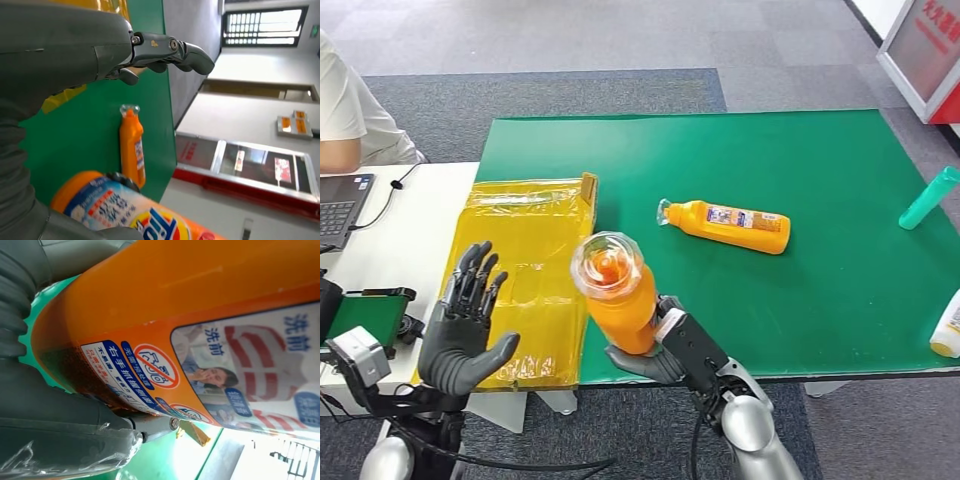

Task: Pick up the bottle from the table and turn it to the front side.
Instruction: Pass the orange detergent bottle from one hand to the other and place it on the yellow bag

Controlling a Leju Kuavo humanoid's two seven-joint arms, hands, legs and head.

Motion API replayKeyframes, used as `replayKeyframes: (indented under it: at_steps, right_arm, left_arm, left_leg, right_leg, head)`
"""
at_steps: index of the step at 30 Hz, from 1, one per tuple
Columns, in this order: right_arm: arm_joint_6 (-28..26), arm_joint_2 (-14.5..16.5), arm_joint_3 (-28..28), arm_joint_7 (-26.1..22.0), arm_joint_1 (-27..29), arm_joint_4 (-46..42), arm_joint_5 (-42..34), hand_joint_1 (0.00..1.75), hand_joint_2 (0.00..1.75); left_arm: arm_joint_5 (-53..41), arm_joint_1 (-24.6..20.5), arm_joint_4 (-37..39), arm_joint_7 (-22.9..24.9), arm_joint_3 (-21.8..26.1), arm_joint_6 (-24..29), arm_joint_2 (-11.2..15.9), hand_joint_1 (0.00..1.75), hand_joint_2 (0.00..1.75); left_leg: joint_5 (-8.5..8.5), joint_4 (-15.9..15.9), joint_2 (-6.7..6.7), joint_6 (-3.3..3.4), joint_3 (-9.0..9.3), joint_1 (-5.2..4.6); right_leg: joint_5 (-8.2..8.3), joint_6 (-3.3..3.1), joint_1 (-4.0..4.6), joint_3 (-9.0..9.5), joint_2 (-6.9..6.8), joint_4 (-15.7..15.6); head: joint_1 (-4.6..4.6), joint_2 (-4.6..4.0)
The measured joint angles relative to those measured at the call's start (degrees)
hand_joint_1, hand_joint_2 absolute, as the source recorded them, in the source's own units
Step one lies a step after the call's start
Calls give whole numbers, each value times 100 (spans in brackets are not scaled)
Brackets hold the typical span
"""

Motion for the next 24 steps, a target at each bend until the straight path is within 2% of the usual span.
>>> replayKeyframes:
  at_steps: [7,13,19,24]
  right_arm:
    - [-349,0,259,-40,22,217,133,175,175]
    - [-626,0,392,-90,33,336,543,175,175]
    - [-1230,-5,454,-161,135,252,1615,175,175]
    - [-1368,-7,445,-179,249,39,2015,175,175]
  left_arm:
    - [488,-47,316,-40,-940,-47,340,0,175]
    - [229,-186,545,-44,-1650,140,586,0,175]
    - [-392,-384,640,-76,-1981,385,695,0,175]
    - [-908,-571,691,-115,-2102,422,629,0,175]
  left_leg:
    - [-1,0,0,-1,-2,0]
    - [-1,0,0,-1,-4,0]
    - [-1,0,0,-1,-4,0]
    - [-1,0,1,-1,-4,0]
  right_leg:
    - [-3,-3,0,-4,0,0]
    - [-3,-3,0,-4,0,0]
    - [-2,-3,0,-5,0,0]
    - [-2,-3,0,-5,1,0]
  head:
    - [0,-1]
    - [1,0]
    - [0,0]
    - [0,0]
